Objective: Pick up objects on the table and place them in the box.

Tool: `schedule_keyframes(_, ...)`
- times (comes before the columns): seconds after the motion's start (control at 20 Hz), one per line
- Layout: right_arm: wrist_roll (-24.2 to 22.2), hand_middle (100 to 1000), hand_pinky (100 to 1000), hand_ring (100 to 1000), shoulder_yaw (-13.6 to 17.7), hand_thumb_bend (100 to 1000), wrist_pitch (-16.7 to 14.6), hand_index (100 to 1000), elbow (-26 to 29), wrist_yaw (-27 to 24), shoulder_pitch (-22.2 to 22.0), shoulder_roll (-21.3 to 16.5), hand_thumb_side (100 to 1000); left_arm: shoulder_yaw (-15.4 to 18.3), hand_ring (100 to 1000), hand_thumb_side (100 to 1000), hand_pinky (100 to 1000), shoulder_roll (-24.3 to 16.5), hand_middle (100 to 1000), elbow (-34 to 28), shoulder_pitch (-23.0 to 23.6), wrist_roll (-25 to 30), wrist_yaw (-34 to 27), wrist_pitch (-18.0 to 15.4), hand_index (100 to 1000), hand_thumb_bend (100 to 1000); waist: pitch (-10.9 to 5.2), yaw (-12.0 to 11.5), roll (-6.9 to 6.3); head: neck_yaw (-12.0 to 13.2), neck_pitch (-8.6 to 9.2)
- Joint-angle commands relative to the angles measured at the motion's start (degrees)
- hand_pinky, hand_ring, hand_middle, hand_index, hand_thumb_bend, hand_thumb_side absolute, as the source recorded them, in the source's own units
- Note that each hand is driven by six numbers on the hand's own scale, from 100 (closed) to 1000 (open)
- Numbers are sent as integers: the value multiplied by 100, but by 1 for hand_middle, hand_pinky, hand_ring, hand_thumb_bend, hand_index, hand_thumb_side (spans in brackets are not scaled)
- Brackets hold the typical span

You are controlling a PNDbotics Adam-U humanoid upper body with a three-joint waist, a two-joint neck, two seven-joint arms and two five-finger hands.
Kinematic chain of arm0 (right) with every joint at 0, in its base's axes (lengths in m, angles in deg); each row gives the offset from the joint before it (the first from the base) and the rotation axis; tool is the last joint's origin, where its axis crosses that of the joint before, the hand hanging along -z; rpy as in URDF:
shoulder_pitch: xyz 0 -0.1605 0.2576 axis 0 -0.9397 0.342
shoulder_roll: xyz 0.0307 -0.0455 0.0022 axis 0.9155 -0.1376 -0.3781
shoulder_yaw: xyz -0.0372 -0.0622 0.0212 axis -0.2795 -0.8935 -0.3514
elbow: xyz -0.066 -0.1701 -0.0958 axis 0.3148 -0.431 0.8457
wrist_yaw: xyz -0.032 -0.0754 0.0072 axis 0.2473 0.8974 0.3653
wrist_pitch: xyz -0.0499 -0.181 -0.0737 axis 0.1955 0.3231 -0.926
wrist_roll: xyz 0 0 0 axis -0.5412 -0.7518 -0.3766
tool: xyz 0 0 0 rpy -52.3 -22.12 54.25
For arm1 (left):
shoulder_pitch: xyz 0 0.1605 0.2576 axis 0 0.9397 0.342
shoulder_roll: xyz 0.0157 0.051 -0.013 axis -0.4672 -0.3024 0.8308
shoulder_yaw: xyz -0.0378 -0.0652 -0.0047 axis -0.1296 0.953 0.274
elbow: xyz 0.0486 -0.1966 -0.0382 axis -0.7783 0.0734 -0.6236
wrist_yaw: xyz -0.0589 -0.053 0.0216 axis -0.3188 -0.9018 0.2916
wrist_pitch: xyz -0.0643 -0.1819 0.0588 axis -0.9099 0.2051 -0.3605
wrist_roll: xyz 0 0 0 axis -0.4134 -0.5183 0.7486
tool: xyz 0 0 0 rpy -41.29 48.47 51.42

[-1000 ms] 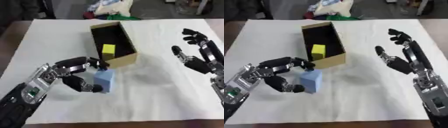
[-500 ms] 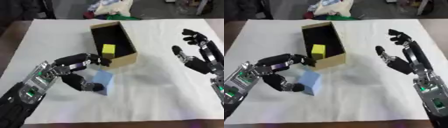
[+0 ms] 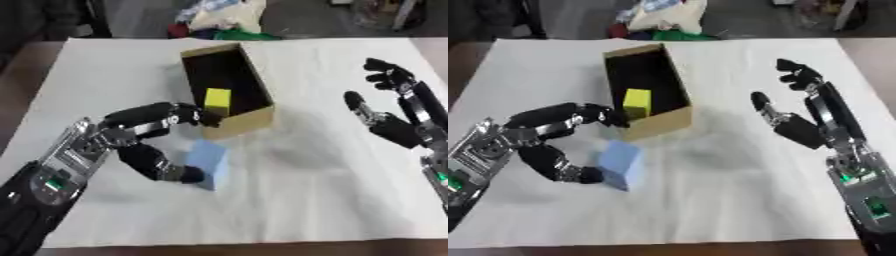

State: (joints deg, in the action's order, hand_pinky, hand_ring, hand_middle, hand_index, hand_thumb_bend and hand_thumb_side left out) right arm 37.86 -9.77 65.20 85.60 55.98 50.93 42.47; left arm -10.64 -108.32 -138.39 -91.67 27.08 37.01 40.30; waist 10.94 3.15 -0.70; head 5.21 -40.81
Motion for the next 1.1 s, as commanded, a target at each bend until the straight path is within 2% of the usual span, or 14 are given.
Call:
schedule_keyframes(0.05, -32, 858, 815, 834, 4, 367, -23, 960, 76, -38, 75, -122, 782, -50, 893, 767, 870, -150, 854, 78, -154, 188, 174, -70, 995, 627, -83, 7, 0, 25, -16)
schedule_keyframes(0.6, -60, 857, 816, 835, 13, 331, -69, 961, 73, -65, 68, -128, 791, -217, 879, 770, 858, 76, 841, 784, -358, 277, 827, -262, 989, 636, -65, 17, 16, 31, -19)
schedule_keyframes(0.8, -65, 857, 816, 835, 18, 328, -78, 961, 72, -74, 62, -129, 791, -220, 877, 768, 857, 136, 841, 936, -391, 136, 1007, -271, 984, 633, -61, 17, 18, 30, -17)
schedule_keyframes(1.1, -72, 857, 816, 835, 20, 323, -89, 961, 65, -83, 49, -128, 792, -166, 871, 767, 854, 201, 835, 1013, -401, -388, 1314, -133, 978, 625, -56, 23, 16, 22, -10)
